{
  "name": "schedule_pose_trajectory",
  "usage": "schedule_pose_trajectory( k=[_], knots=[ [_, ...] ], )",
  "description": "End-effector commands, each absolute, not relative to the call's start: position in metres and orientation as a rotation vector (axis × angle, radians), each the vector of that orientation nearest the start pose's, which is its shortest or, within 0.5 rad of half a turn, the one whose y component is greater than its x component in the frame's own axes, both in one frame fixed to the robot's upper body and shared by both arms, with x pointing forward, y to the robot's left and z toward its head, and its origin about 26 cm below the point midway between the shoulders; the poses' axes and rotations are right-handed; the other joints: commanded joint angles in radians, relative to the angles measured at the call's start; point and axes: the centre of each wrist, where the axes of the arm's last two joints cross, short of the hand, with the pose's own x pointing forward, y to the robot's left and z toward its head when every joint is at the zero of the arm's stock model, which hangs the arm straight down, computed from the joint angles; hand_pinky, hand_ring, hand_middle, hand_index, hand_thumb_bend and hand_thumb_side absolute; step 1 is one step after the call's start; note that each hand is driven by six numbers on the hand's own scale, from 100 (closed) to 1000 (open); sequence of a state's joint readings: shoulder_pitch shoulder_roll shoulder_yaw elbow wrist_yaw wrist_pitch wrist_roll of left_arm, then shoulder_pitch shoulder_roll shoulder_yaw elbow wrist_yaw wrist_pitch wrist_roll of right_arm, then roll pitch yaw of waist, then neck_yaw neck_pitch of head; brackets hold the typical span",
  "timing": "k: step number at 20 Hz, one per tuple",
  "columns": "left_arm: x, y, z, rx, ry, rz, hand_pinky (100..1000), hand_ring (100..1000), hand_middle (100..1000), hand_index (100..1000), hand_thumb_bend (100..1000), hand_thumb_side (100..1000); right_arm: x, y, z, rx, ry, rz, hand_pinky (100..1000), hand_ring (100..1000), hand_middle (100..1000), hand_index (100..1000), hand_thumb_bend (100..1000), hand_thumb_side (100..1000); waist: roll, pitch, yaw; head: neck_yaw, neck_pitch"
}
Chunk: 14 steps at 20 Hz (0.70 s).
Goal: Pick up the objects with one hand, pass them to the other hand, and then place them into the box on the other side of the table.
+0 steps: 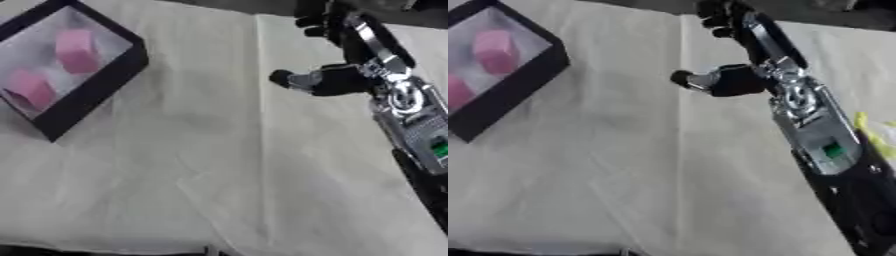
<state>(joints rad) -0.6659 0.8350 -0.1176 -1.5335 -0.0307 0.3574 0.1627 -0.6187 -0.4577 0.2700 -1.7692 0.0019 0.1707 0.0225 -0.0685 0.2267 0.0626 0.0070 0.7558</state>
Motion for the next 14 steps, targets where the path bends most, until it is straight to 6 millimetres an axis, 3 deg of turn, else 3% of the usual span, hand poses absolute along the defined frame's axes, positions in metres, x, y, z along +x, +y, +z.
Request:
schedule_pose_trajectory(
  k=[1, 6, 14],
  knots=[
    [0.369, 0.352, 0.3, 0.943, -1.817, -0.463, 679, 669, 683, 787, 280, 467, 0.348, -0.227, 0.249, -0.21, -2.079, 0.748, 844, 835, 785, 830, 694, 111, 0.007, -0.02, -0.001, -0.019, -0.003],
    [0.365, 0.349, 0.302, 0.942, -1.836, -0.472, 678, 667, 680, 786, 280, 462, 0.344, -0.26, 0.253, -0.314, -2.019, 0.741, 850, 846, 798, 841, 676, 177, 0.009, -0.014, -0.004, -0.052, -0.011],
    [0.364, 0.35, 0.303, 0.951, -1.839, -0.472, 678, 665, 677, 783, 270, 451, 0.336, -0.309, 0.254, -0.524, -1.926, 0.745, 851, 836, 788, 832, 684, 185, 0.012, -0.009, -0.005, -0.098, -0.02]
  ],
)
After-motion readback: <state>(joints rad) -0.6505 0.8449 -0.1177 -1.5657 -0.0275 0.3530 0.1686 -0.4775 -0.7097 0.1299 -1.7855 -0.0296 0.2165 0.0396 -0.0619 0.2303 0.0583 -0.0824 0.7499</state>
